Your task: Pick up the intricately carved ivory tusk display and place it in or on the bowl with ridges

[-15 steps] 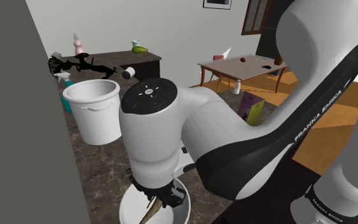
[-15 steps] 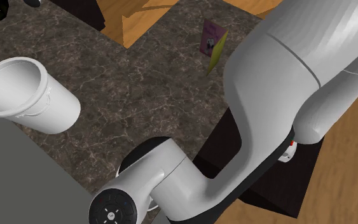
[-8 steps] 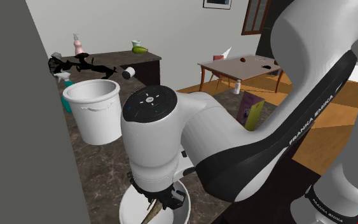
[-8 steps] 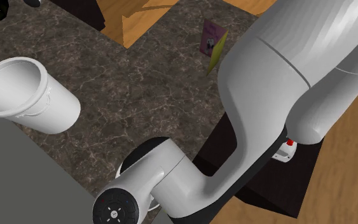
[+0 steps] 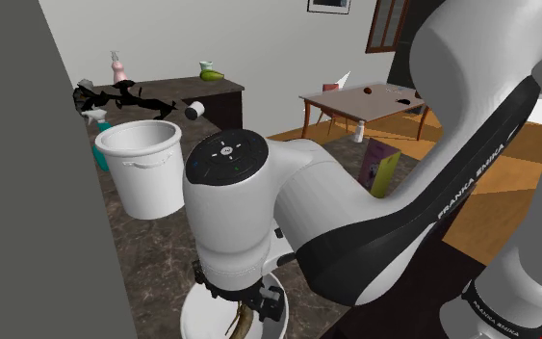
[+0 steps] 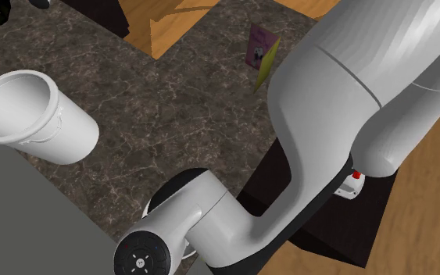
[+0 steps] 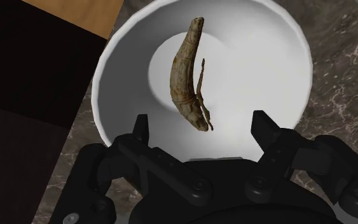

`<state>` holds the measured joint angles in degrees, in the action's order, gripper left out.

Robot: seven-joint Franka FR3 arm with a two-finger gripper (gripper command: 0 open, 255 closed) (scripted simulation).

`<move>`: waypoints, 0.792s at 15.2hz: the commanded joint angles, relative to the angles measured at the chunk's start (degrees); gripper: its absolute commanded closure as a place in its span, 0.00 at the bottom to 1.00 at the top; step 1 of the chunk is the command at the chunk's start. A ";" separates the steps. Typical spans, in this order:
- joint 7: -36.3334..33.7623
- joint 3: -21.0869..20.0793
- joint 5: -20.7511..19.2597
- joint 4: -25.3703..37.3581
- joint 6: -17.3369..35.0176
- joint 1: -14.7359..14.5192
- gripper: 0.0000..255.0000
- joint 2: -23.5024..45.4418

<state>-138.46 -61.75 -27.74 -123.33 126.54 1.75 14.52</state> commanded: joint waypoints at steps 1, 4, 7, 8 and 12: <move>1.41 -1.35 2.17 0.53 -1.16 1.07 0.00 -1.71; 5.49 -4.66 8.28 2.49 -4.63 3.93 0.00 -6.63; 5.51 -4.57 8.33 2.48 -4.62 3.84 0.00 -6.66; 5.51 -4.56 8.32 2.48 -4.62 3.83 0.00 -6.66; 5.51 -4.56 8.32 2.48 -4.62 3.83 0.00 -6.66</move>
